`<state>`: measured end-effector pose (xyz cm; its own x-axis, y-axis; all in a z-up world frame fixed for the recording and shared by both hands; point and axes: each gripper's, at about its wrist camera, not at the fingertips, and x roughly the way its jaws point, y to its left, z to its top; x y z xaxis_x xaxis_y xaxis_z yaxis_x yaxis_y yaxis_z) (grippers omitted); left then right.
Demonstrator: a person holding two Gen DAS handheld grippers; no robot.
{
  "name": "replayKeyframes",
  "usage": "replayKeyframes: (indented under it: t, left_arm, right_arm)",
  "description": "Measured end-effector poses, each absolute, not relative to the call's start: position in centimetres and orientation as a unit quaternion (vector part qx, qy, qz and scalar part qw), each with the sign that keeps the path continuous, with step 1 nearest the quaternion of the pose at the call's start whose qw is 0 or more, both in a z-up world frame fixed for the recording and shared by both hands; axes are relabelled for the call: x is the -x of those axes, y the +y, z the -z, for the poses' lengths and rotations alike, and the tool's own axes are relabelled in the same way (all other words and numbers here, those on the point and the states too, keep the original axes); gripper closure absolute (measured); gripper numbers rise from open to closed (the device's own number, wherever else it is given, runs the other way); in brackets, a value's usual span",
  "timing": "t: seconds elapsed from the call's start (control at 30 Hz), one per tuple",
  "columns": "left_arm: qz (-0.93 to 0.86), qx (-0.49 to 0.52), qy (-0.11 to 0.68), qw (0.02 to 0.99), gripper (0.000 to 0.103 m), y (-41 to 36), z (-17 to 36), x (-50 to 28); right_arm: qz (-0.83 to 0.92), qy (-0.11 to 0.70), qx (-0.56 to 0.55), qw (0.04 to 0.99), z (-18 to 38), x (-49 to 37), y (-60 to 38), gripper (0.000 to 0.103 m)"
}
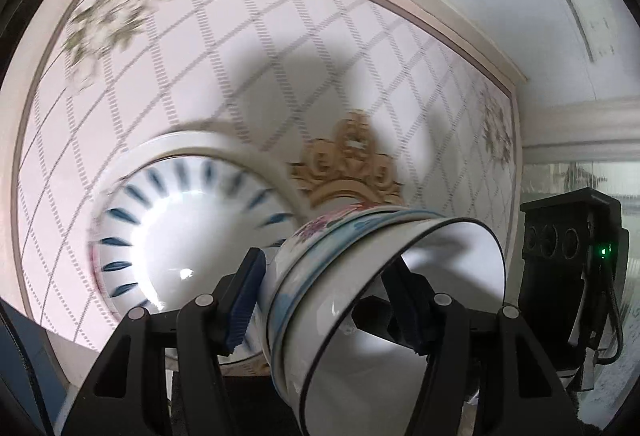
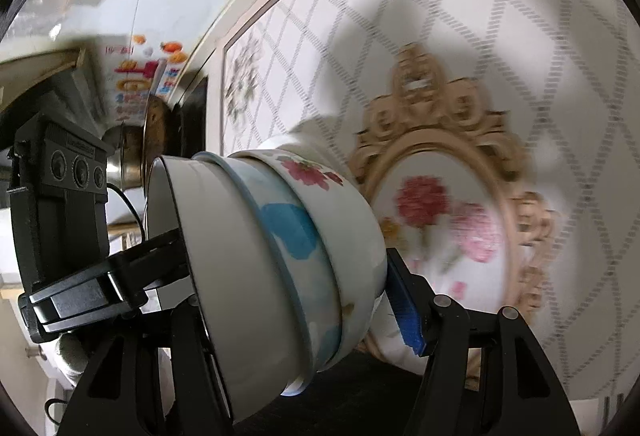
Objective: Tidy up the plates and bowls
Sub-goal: 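Carry the bowl stack with both grippers over the plate stack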
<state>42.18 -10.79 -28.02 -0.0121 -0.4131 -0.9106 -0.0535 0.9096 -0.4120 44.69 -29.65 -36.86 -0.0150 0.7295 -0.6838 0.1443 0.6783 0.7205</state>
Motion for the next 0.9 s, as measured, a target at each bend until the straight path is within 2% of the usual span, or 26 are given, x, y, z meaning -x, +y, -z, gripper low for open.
replayKeyframes:
  t: [0.4,0.9]
  left_arm:
    - [0.086,0.216,0.697,0.678,0.046,-3.2,31.3,-42.5]
    - [0.078,0.211,0.705,0.673,0.046,-1.8,33.5,-42.5]
  right_arm:
    - [-0.273,0.697,-0.286,0.598,39.5,-46.3,-21.3,0.038]
    - [-0.259,0.717,-0.260,0.593,42.2,-47.3,-18.2,0.038]
